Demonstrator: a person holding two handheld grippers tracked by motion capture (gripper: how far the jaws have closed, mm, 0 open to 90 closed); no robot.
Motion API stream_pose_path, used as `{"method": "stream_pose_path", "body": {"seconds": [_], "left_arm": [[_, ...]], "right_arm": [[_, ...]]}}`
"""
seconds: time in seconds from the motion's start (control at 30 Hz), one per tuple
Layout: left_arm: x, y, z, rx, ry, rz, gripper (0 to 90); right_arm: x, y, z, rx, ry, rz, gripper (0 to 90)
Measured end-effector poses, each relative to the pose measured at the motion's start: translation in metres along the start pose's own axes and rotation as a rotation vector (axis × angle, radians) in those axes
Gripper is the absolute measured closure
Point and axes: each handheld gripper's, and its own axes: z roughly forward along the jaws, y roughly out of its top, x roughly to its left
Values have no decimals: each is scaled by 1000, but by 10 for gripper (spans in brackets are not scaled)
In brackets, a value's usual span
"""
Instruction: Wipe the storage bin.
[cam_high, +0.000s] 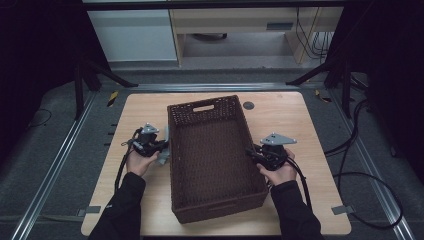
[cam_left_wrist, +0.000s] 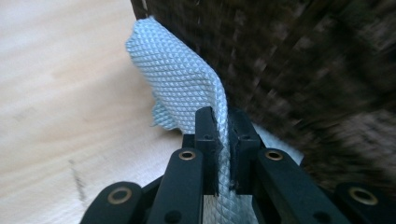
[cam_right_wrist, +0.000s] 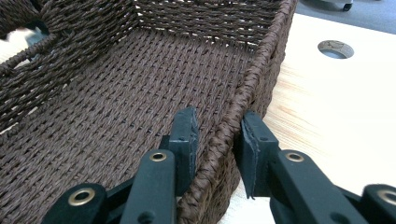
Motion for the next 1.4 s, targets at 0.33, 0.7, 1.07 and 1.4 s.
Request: {"method": "stream_pose_path", "body": {"seconds": [0.33,0.7,1.07,1.4], "left_arm": [[-13,21,-38,-121,6,80,838],[-12,-14,-4,49,-15,47,838],[-17,-6,-23,-23,-35,72,838],[-25,9,-48,-112,-22,136,838]], "right_arm": [[0,1,0,4,-7,-2,699],[0,1,1,7,-9,-4,699],[-1,2,1,6,-12,-2,703],[-3,4,5,3,-25,11,704]]}}
